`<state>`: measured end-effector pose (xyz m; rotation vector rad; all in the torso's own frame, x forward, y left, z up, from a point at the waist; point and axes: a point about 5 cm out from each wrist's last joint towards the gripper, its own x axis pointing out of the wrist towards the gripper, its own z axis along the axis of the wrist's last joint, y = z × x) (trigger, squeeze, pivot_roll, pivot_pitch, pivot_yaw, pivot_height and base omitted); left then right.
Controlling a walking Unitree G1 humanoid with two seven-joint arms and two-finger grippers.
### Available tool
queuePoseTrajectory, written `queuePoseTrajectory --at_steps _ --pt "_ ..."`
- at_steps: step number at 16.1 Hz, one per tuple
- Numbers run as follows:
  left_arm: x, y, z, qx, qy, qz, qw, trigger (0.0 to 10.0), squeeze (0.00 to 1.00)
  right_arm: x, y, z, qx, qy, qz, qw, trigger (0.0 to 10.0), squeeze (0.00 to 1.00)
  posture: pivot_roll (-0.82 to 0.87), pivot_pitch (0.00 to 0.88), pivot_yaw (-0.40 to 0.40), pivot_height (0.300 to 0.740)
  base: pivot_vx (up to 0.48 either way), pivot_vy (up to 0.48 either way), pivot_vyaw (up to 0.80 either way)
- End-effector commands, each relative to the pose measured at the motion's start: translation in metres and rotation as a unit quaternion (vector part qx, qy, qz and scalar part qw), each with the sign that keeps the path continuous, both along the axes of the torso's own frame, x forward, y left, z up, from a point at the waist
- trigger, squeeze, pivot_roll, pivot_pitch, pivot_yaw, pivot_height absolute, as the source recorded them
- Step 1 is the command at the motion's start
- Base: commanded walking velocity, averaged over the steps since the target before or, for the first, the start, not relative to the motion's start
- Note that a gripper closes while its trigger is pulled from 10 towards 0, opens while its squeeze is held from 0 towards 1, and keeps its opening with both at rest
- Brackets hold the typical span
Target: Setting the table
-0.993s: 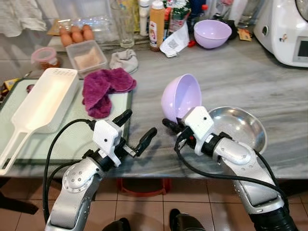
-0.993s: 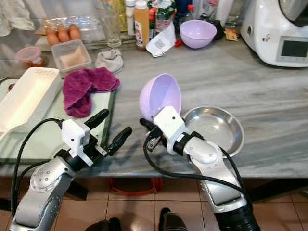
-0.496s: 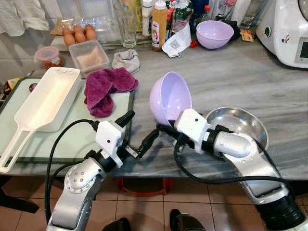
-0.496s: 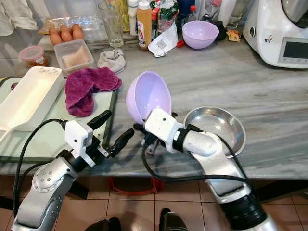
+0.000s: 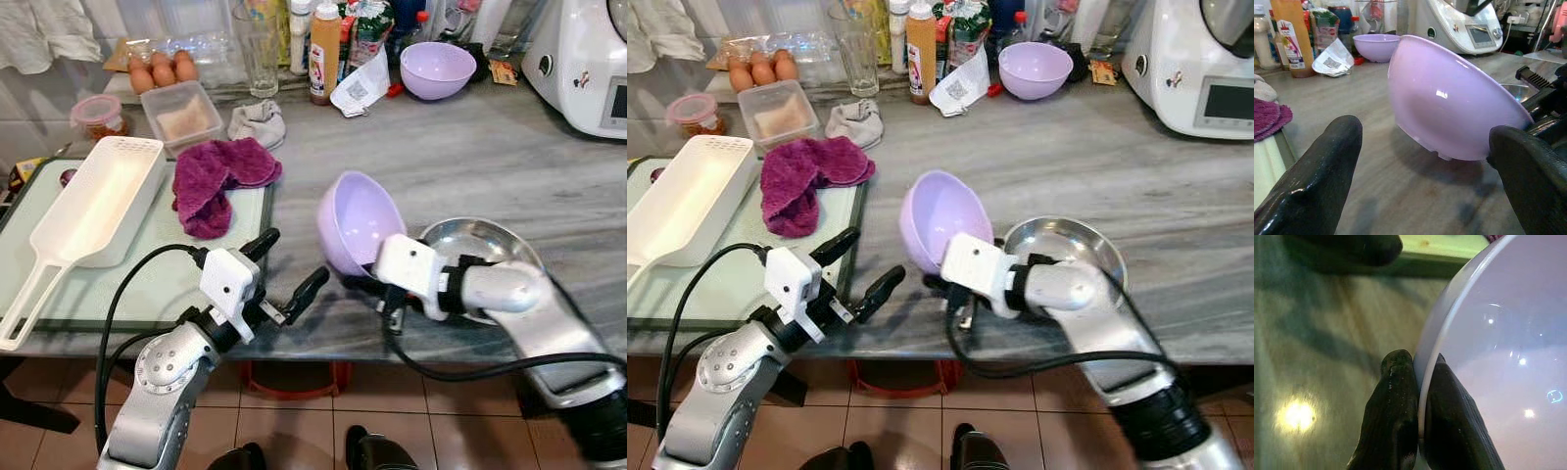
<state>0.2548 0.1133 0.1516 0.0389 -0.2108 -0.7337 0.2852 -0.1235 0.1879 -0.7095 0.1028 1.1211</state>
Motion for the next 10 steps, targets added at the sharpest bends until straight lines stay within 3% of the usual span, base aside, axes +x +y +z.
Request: queuePoseTrajectory --at_steps 1,6,8,9,10 --pt "-0.003 -0.001 -0.002 0.002 0.007 -0.01 1.0 10.0 0.0 -0.004 0.003 0.007 -0.019 -0.012 0.027 0.999 10.0 0.0 -0.18 0.192 -0.008 0.74 0.0 0.0 0.0" --pt "-0.003 -0.001 -0.003 0.002 0.008 -0.012 1.0 10.0 0.0 -0.004 0.0 0.008 -0.032 -0.012 0.033 0.999 10.0 0.0 -0.18 0.192 -0.008 0.74 0.0 0.0 0.0" --pt "-0.003 -0.003 -0.005 0.0 0.018 -0.021 1.0 10.0 0.0 -0.005 -0.017 0.004 -0.106 0.004 0.067 0.992 10.0 0.08 -0.18 0.198 -0.006 0.74 0.0 0.0 0.0" --pt "-0.003 -0.003 -0.006 -0.001 0.02 -0.021 1.0 10.0 0.0 -0.004 -0.022 0.005 -0.12 0.007 0.073 0.99 10.0 0.29 -0.18 0.198 -0.006 0.74 0.0 0.0 0.0" --pt "-0.003 -0.003 -0.006 -0.001 0.021 -0.021 1.0 10.0 0.0 -0.003 -0.023 0.006 -0.124 0.007 0.074 0.99 10.0 0.41 -0.18 0.202 -0.002 0.74 0.0 0.0 0.0"
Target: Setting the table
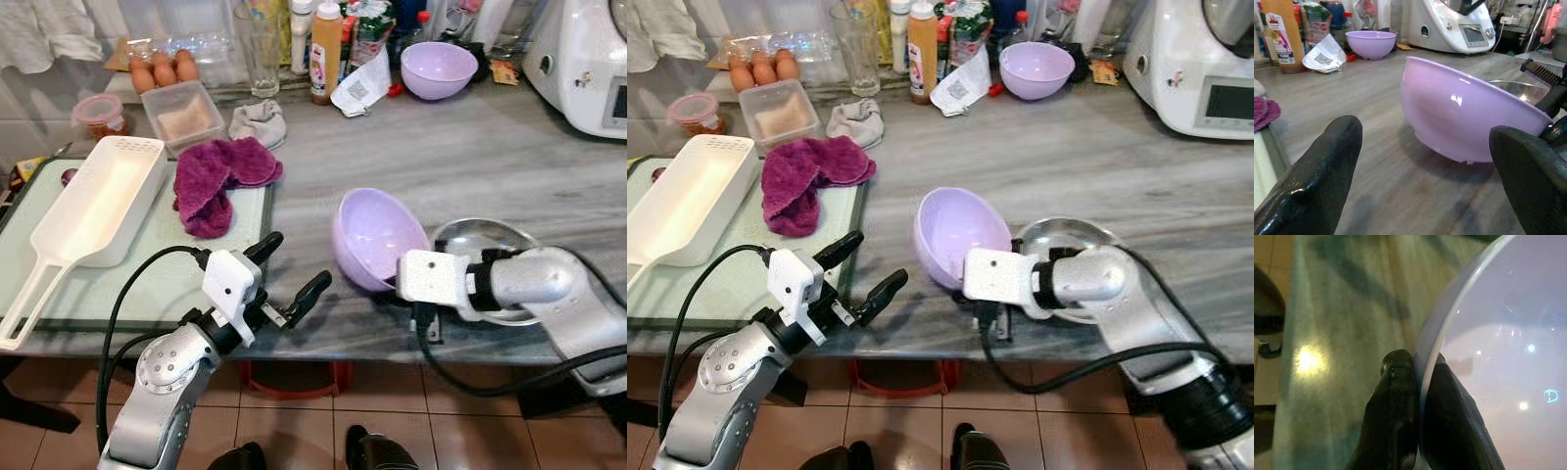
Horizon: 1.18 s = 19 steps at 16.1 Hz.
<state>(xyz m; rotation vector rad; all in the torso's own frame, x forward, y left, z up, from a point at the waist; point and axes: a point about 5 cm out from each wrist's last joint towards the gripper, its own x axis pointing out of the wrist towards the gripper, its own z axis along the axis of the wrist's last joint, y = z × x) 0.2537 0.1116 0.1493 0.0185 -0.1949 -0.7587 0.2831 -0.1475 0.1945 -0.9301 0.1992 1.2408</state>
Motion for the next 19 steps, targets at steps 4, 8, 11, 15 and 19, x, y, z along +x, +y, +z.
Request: queuePoseTrajectory --at_steps 4,8,11,15,19 --pt "-0.002 -0.001 -0.004 0.005 0.011 -0.011 1.0 10.0 0.0 0.006 -0.005 0.002 -0.022 -0.003 0.009 1.0 10.0 1.0 -0.18 0.204 0.001 0.74 0.0 0.0 0.0" --pt "-0.003 -0.002 -0.004 0.004 0.014 -0.01 1.0 10.0 0.0 0.009 -0.012 -0.001 -0.048 -0.012 0.016 0.999 10.0 1.0 -0.18 0.204 0.001 0.74 0.0 0.0 0.0" --pt "-0.003 -0.002 -0.003 0.004 0.014 -0.011 1.0 10.0 0.0 0.016 -0.012 0.007 -0.038 -0.037 0.003 0.999 10.0 1.0 -0.18 0.206 0.004 0.74 0.0 0.0 0.0" --pt "-0.001 0.0 -0.001 0.003 0.01 -0.005 1.0 10.0 0.0 0.032 -0.003 0.035 0.047 -0.121 -0.03 0.991 10.0 1.0 -0.18 0.202 0.007 0.74 0.0 0.0 0.0" --pt "0.002 0.0 0.001 0.002 0.007 -0.001 1.0 10.0 0.0 0.036 0.008 0.049 0.119 -0.164 -0.049 0.978 10.0 1.0 -0.18 0.196 0.009 0.74 0.0 0.0 0.0"
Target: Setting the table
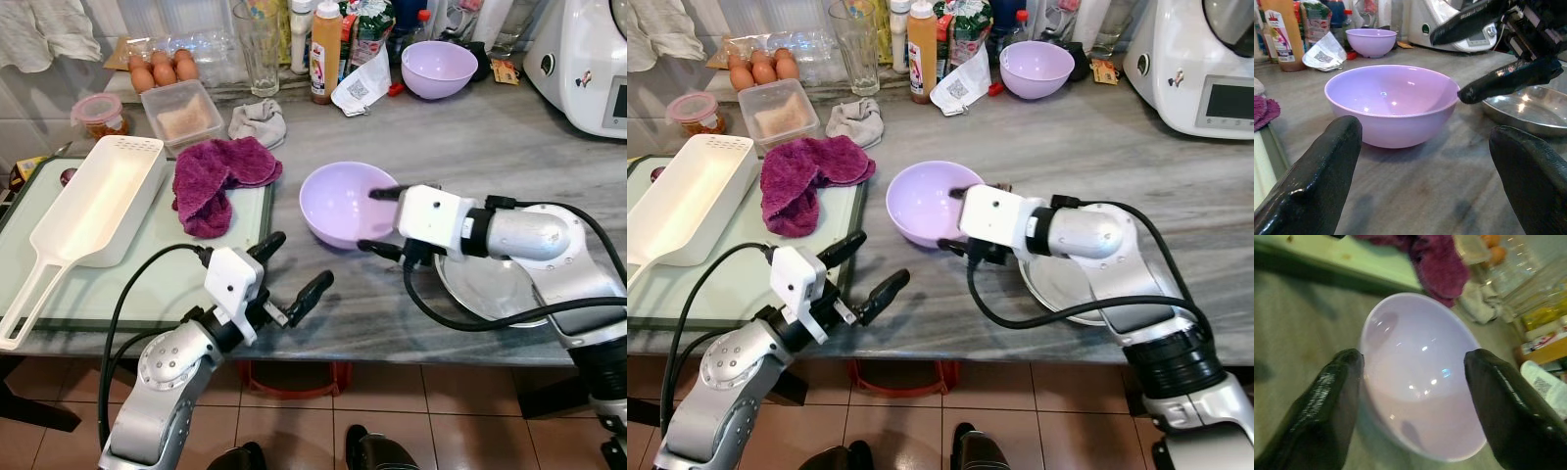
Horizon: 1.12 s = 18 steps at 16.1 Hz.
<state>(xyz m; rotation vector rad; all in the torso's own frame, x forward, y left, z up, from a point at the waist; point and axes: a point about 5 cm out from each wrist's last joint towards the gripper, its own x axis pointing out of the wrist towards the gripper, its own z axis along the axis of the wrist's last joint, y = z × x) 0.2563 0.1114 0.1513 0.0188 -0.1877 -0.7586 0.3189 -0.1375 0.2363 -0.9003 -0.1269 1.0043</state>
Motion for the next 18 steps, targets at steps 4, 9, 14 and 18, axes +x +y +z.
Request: queuePoseTrajectory --at_steps 4,9,14,18 --pt "0.001 0.0 0.001 0.0 0.0 0.001 1.0 10.0 0.0 -0.002 0.001 0.022 0.109 -0.029 -0.018 0.993 10.0 1.0 -0.18 0.19 0.0 0.74 0.0 0.0 0.0" --pt "0.006 0.004 0.007 -0.017 -0.014 0.033 0.999 10.0 0.0 -0.026 -0.015 0.022 0.242 0.057 -0.028 0.968 10.0 1.0 -0.18 0.186 -0.009 0.74 0.0 0.0 0.0" --pt "0.007 0.002 0.011 -0.029 -0.019 0.035 0.999 10.0 0.0 -0.054 -0.03 -0.01 0.169 0.186 -0.042 0.967 10.0 1.0 -0.2 0.176 -0.005 0.74 0.0 0.0 0.0" --pt "0.001 0.004 0.009 -0.032 -0.014 0.006 0.999 10.0 0.0 -0.05 -0.046 -0.027 0.089 0.186 -0.117 0.971 10.0 1.0 -0.2 0.172 -0.004 0.74 0.0 0.0 0.0"
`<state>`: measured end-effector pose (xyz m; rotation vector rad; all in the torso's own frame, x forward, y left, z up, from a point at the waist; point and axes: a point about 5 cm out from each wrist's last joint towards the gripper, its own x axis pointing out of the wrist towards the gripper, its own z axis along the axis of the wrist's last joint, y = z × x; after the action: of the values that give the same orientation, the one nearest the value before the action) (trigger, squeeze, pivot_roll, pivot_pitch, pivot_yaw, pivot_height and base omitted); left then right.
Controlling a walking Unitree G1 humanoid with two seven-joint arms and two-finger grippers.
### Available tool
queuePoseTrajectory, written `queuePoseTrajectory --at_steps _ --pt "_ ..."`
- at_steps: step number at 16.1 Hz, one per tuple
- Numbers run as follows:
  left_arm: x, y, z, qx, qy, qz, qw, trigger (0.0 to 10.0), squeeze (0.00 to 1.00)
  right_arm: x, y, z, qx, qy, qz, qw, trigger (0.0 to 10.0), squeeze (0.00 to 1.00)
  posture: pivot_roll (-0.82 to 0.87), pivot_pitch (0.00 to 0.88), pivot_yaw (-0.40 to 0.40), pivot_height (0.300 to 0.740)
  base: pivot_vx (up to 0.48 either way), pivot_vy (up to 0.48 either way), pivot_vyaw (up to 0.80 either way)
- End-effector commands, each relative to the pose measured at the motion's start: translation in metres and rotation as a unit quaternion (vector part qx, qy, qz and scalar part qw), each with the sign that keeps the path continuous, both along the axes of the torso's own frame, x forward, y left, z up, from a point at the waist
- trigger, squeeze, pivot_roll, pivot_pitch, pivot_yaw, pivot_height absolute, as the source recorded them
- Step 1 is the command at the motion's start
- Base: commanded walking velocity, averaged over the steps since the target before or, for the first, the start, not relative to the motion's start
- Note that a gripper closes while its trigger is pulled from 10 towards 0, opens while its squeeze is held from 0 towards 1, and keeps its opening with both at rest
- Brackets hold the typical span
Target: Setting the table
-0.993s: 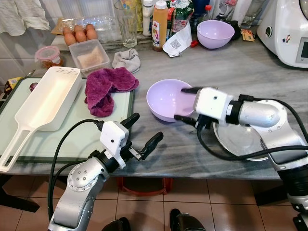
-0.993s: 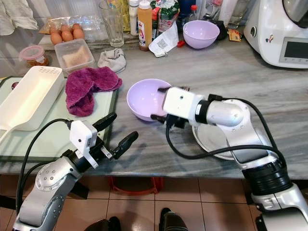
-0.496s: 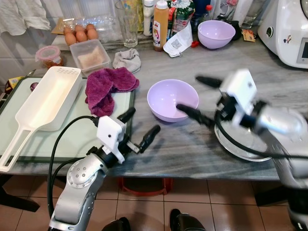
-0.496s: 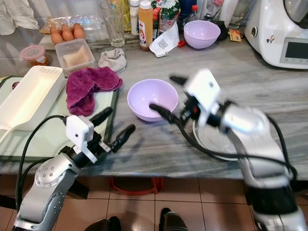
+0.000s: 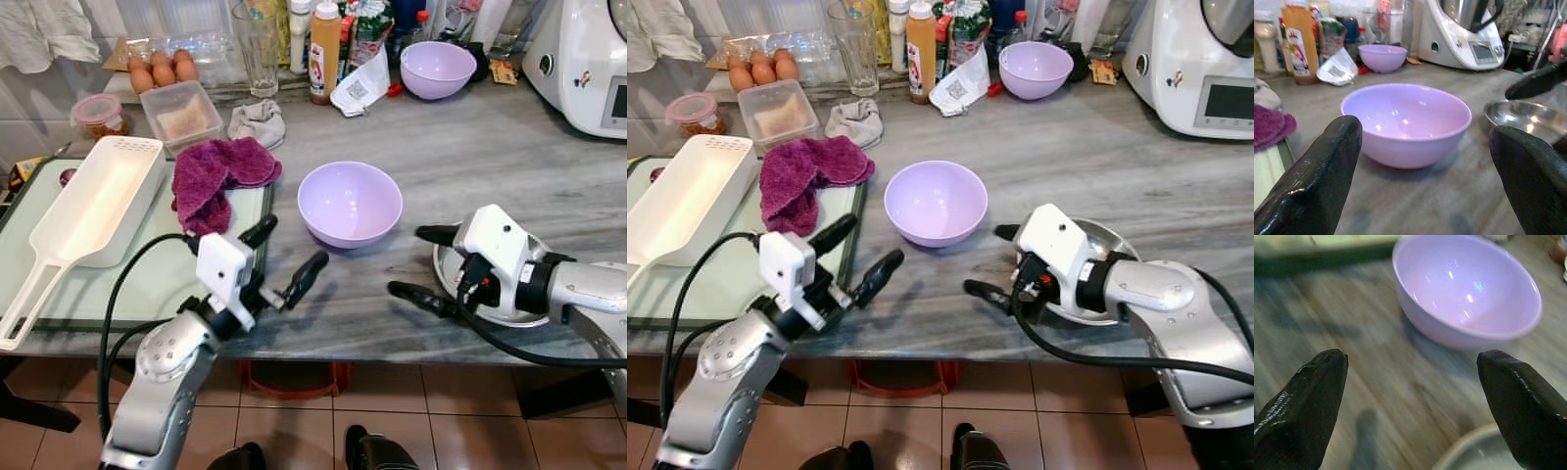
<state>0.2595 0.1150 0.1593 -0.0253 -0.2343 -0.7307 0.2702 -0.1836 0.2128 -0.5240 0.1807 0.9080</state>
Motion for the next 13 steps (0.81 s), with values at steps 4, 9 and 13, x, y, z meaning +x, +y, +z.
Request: queuePoseTrajectory --at_steps 4,9,13 --pt "-0.001 0.001 -0.001 0.001 0.002 -0.007 1.0 10.0 0.0 0.001 -0.007 -0.002 -0.04 -0.004 -0.039 0.998 10.0 1.0 -0.21 0.172 0.0 0.74 0.0 0.0 0.0" --pt "0.001 -0.001 -0.003 0.0 0.007 -0.014 1.0 10.0 0.0 -0.003 -0.028 0.013 -0.108 -0.017 -0.062 0.992 10.0 1.0 -0.22 0.178 0.011 0.74 0.0 0.0 0.0" --pt "0.003 -0.002 -0.004 -0.003 0.011 -0.015 1.0 10.0 0.0 -0.005 -0.047 0.006 -0.158 -0.001 -0.082 0.984 10.0 1.0 -0.24 0.187 0.017 0.74 0.0 0.0 0.0"
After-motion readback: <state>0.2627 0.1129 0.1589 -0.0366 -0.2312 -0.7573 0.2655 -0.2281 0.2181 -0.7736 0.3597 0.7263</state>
